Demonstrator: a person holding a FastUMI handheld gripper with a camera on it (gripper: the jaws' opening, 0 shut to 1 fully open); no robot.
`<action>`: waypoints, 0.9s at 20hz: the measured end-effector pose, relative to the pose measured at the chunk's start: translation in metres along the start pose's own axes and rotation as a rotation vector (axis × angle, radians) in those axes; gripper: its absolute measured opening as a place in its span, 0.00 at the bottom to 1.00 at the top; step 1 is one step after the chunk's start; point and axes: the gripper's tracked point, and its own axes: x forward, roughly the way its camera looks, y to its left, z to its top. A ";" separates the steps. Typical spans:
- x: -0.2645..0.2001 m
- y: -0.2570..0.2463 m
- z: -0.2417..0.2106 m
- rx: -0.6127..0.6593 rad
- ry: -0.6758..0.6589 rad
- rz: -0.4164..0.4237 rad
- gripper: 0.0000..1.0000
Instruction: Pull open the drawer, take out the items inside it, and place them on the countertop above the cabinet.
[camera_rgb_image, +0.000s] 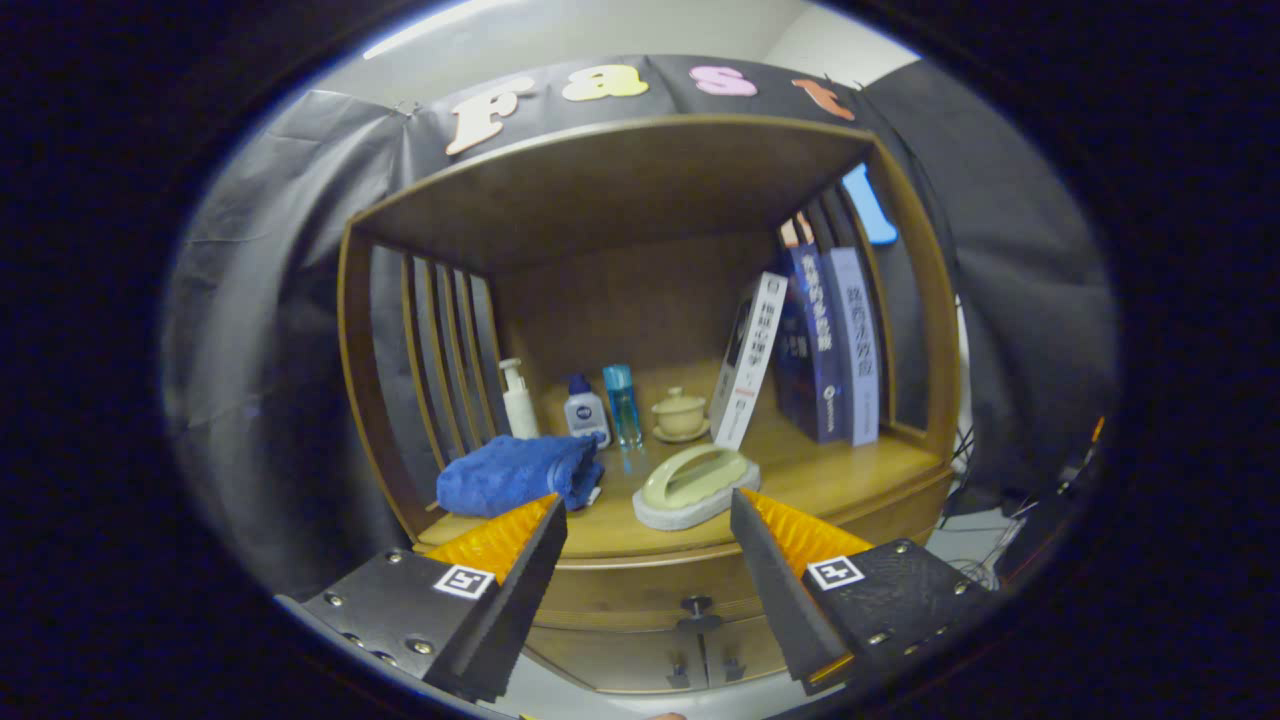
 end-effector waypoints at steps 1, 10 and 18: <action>-0.012 0.001 0.016 -0.018 -0.025 -0.006 0.98; -0.125 0.004 0.115 -0.094 -0.214 -0.102 0.99; -0.170 0.004 0.117 -0.125 -0.232 -0.135 0.99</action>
